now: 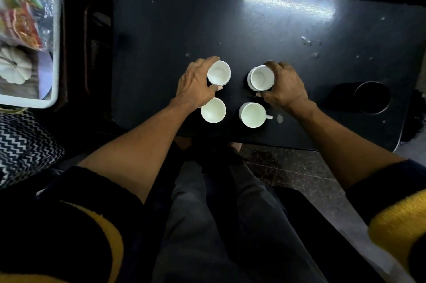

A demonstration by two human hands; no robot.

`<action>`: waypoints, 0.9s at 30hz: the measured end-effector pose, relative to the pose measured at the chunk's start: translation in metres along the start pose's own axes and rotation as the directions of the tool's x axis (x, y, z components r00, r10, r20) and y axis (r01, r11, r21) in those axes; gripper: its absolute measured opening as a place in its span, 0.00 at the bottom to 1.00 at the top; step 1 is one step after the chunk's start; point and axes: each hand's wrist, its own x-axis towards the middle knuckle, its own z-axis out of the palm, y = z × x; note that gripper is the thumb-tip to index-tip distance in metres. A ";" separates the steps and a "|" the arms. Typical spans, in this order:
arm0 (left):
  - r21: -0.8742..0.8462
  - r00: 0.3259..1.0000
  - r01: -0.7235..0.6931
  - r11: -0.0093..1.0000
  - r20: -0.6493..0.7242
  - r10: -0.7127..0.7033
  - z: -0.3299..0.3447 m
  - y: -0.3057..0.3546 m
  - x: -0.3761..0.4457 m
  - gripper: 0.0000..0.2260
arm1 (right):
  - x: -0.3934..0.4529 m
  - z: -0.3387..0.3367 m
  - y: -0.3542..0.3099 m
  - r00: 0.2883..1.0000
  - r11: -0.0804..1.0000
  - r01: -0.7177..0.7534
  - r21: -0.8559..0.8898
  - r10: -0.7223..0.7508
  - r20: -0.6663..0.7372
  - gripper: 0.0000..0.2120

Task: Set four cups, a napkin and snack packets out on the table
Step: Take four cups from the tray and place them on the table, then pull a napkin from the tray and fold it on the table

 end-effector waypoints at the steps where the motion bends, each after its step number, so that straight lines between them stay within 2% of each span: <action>1: 0.000 1.000 0.005 1.000 -0.002 -0.005 0.000 0.000 0.000 0.34 | 0.000 0.000 0.000 1.000 1.000 0.001 -0.001 -0.001 0.002 0.37; 4: -0.005 1.000 0.021 1.000 0.000 -0.021 0.001 0.001 0.000 0.35 | 0.001 -0.001 0.000 1.000 1.000 -0.008 0.002 0.008 0.008 0.37; 10: -0.034 0.996 0.076 0.996 0.045 -0.075 -0.005 0.001 -0.002 0.47 | -0.001 -0.006 -0.002 0.997 0.999 -0.028 -0.023 0.030 0.077 0.41; 18: -0.084 0.991 0.135 0.987 0.036 -0.132 -0.018 -0.016 -0.015 0.47 | -0.006 -0.015 0.000 0.989 0.990 -0.144 0.006 0.143 0.039 0.28; 21: -0.090 0.988 0.150 0.985 0.044 -0.146 -0.023 -0.028 -0.024 0.47 | -0.009 -0.015 -0.001 0.983 0.983 -0.181 0.008 0.181 0.034 0.29; 24: -0.096 0.985 0.167 0.981 0.048 -0.163 -0.027 -0.039 -0.032 0.46 | -0.014 -0.013 -0.011 0.985 0.985 -0.171 -0.025 0.170 -0.033 0.31; 27: -0.134 0.984 0.180 0.975 0.040 -0.176 -0.030 -0.050 -0.040 0.46 | -0.018 -0.011 -0.032 0.988 0.989 -0.107 -0.105 0.095 -0.119 0.30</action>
